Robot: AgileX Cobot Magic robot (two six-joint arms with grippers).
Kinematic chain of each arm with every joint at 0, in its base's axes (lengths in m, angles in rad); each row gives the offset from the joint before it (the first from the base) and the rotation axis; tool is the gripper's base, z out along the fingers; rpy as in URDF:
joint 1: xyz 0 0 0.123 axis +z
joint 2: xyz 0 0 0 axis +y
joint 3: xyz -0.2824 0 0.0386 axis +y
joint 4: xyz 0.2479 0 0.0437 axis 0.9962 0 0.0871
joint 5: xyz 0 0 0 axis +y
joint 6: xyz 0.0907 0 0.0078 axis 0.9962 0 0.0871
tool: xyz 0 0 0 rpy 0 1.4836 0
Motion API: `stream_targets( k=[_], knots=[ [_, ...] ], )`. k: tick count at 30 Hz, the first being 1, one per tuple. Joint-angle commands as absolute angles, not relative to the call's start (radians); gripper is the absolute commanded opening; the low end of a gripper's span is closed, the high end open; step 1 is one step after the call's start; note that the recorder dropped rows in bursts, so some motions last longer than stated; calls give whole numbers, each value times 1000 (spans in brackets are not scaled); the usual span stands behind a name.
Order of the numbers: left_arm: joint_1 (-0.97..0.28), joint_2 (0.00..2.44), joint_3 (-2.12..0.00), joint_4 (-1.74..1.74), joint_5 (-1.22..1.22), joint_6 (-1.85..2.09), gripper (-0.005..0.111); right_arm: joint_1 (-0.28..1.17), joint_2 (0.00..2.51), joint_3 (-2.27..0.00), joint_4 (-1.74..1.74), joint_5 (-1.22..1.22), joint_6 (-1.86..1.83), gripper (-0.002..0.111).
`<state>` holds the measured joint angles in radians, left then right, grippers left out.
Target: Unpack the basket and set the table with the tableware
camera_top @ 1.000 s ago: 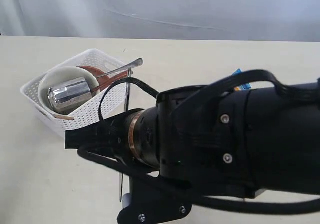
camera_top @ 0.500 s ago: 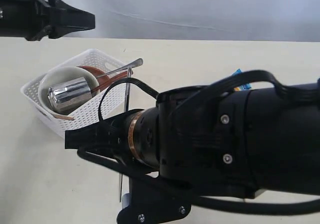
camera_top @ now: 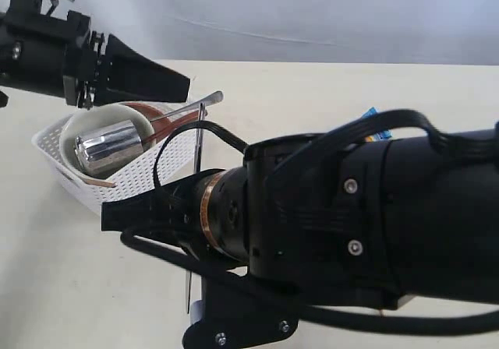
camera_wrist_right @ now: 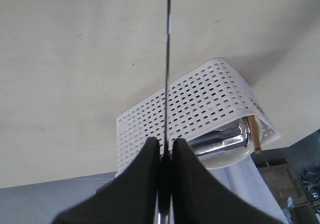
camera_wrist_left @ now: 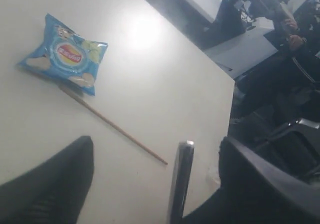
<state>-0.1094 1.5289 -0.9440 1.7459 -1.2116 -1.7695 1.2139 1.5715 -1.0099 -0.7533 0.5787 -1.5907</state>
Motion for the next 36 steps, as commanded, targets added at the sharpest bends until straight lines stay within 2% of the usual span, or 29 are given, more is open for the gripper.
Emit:
stream_targets(
  k=[1, 6, 11, 16, 20, 23, 27, 28, 36],
  knots=[
    [-111, 1528, -851, 1732, -1175, -1712, 66, 1214, 1562, -1008, -767, 582, -1585, 0],
    [-154, 1528, -798, 1628, -1221, -1593, 66, 1214, 1562, -1008, -767, 580, -1580, 0],
    [-280, 1528, -798, 1560, -1088, -1558, 66, 1214, 1562, -1008, -767, 580, -1570, 0],
    [-324, 1530, -798, 1555, -958, -1562, 63, 1214, 1562, -1008, -767, 580, -1555, 0],
    [-324, 1530, -798, 1554, -970, -1583, 51, 1214, 1562, -1008, -767, 580, -1555, 0],
    [-324, 1530, -798, 1554, -970, -1595, 38, 1214, 1562, -1008, -767, 580, -1555, 0],
    [-324, 1530, -798, 1538, -970, -1602, 4, 1214, 1562, -1008, -767, 580, -1555, 0],
    [-324, 1530, -798, 1538, -970, -1602, 0, 1214, 1562, -1008, -767, 580, -1553, 0],
    [-324, 1530, -798, 1535, -970, -1595, 0, 1214, 1562, -1008, -764, 580, -1540, 0]
  ],
)
